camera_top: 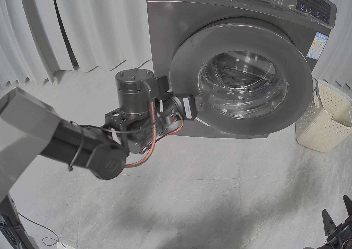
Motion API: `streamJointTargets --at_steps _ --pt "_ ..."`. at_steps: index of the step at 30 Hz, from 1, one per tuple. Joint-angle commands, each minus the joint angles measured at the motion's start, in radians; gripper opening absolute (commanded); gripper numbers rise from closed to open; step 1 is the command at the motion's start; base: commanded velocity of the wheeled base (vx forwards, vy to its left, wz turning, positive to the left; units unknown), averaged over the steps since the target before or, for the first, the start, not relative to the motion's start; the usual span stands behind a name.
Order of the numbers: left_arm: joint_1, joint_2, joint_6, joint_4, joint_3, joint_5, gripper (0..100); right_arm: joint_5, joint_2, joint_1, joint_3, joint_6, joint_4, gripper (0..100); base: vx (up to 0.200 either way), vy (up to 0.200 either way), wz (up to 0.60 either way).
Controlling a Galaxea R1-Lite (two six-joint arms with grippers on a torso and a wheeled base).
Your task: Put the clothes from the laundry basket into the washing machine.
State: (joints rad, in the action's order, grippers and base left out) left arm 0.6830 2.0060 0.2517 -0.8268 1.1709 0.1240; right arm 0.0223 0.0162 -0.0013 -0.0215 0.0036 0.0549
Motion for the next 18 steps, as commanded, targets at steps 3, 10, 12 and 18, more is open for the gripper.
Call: streamJointTargets --at_steps 3,10,12,18 --pt "0.096 -0.641 -0.023 0.011 -0.665 -0.004 100 0.001 -0.015 0.0 0.0 -0.004 0.0 100 0.0 0.0 0.0" --pt "-0.049 -1.032 -0.184 0.087 -1.001 -0.02 100 0.001 -0.015 0.0 0.0 -0.004 0.0 100 0.0 0.0 0.0" --pt "-0.086 -1.09 -0.207 0.104 -1.05 -0.02 100 -0.001 -0.015 0.0 0.0 -0.004 0.0 100 0.0 0.0 0.0" --pt "-0.293 -1.36 -0.238 0.201 -1.145 -0.023 100 0.001 -0.015 0.0 0.0 -0.004 0.0 100 0.0 0.0 0.0"
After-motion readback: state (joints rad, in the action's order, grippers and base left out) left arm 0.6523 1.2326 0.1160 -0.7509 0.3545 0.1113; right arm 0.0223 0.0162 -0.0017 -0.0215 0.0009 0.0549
